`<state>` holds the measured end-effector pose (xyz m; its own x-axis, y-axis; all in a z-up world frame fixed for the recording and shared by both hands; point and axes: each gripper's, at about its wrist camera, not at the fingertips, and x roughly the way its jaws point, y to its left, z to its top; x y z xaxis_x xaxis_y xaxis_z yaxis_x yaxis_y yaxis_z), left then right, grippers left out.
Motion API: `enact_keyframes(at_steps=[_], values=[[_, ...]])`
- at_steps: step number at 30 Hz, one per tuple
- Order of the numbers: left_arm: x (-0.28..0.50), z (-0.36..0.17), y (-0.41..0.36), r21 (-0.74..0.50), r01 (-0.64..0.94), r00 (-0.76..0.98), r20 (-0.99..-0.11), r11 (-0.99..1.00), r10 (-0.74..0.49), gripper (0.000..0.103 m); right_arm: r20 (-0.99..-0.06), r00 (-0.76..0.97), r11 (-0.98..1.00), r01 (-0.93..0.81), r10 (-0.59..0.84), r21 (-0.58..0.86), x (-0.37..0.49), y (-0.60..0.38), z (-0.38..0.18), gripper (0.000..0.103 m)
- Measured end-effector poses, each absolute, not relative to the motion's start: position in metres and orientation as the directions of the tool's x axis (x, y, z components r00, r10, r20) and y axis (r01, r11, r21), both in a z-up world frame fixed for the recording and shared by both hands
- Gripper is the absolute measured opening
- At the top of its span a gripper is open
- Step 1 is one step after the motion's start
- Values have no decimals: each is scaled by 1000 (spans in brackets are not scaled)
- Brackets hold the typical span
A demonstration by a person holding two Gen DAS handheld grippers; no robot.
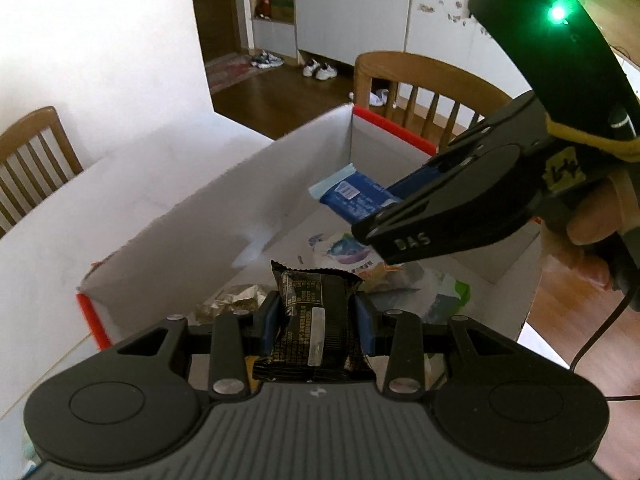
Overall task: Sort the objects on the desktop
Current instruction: 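Lower both packets into the shoebox and open both grippers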
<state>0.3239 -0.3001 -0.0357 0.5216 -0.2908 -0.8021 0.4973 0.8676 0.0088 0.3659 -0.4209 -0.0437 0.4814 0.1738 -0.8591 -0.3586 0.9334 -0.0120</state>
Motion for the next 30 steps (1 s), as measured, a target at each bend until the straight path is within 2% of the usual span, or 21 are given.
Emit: enact_keyframes(at_steps=[11,27,30], values=[[339,-48,-313,33,529,482,-834,848,-268,37,-873,461,933,-360,157,-22,372,-419,-59,38],[342,-55,-320,-20,566,388,-875,824,-288,38,-887,440,939,-344,142,-20,379,-420,-60,41],[340,-52,-320,-25,563,392,-872,826,-294,41,-888,439,941,-338,135,-25,380,-420,-60,43]])
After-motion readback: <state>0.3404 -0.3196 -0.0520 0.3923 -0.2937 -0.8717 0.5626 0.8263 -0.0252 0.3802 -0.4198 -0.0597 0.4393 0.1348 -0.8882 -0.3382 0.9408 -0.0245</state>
